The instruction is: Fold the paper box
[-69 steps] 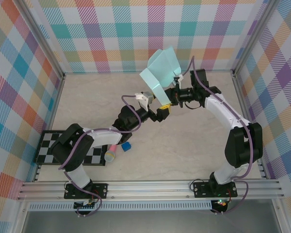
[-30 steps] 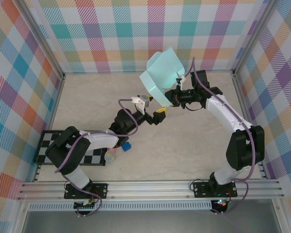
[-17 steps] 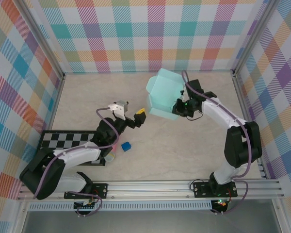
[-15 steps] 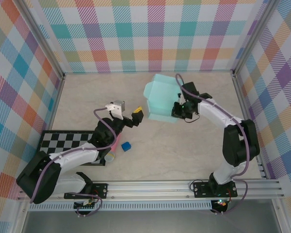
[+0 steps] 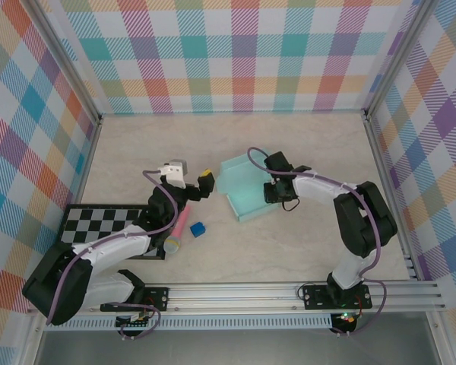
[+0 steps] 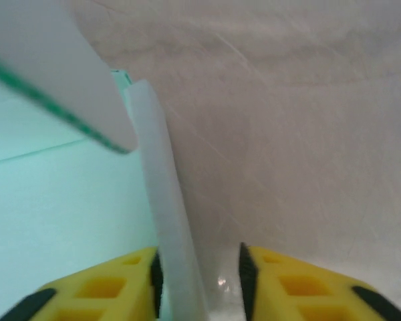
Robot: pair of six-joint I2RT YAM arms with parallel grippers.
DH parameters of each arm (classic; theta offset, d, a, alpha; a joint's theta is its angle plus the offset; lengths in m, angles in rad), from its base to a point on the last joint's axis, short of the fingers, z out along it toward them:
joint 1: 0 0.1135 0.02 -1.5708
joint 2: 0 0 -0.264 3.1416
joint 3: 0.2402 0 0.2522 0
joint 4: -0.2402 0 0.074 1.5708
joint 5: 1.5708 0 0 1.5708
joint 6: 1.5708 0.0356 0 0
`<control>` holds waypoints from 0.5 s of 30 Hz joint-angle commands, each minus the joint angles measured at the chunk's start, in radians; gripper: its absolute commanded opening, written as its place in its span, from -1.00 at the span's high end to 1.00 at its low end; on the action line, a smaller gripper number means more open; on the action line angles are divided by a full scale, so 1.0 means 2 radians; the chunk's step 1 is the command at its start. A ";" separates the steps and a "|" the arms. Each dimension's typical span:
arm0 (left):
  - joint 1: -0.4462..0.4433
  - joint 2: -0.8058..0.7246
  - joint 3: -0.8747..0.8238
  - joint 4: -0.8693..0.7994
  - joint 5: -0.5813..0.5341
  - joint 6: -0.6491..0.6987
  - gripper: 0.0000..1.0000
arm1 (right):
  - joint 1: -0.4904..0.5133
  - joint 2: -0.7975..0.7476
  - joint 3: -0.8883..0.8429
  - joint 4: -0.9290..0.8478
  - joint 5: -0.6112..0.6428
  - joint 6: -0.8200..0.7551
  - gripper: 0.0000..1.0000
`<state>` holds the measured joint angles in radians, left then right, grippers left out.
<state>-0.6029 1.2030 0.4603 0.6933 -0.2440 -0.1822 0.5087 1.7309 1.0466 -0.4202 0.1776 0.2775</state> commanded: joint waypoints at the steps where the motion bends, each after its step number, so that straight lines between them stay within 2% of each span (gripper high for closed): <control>1: 0.003 0.006 0.025 -0.028 0.076 0.033 -1.00 | -0.009 -0.022 -0.013 0.038 -0.039 -0.046 0.16; 6: 0.003 0.008 0.040 -0.064 0.098 0.054 -1.00 | -0.027 -0.069 -0.026 0.035 -0.106 -0.051 0.04; 12: 0.003 0.013 0.028 -0.074 0.142 0.057 -1.00 | -0.052 -0.110 -0.034 -0.002 -0.132 -0.052 0.01; 15: 0.002 0.014 0.025 -0.083 0.154 0.047 -1.00 | -0.073 -0.130 -0.039 -0.020 -0.147 -0.077 0.02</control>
<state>-0.6029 1.2228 0.5152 0.5503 0.0067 -0.0887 0.3908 1.5074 0.9878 -0.4061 -0.0586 0.1768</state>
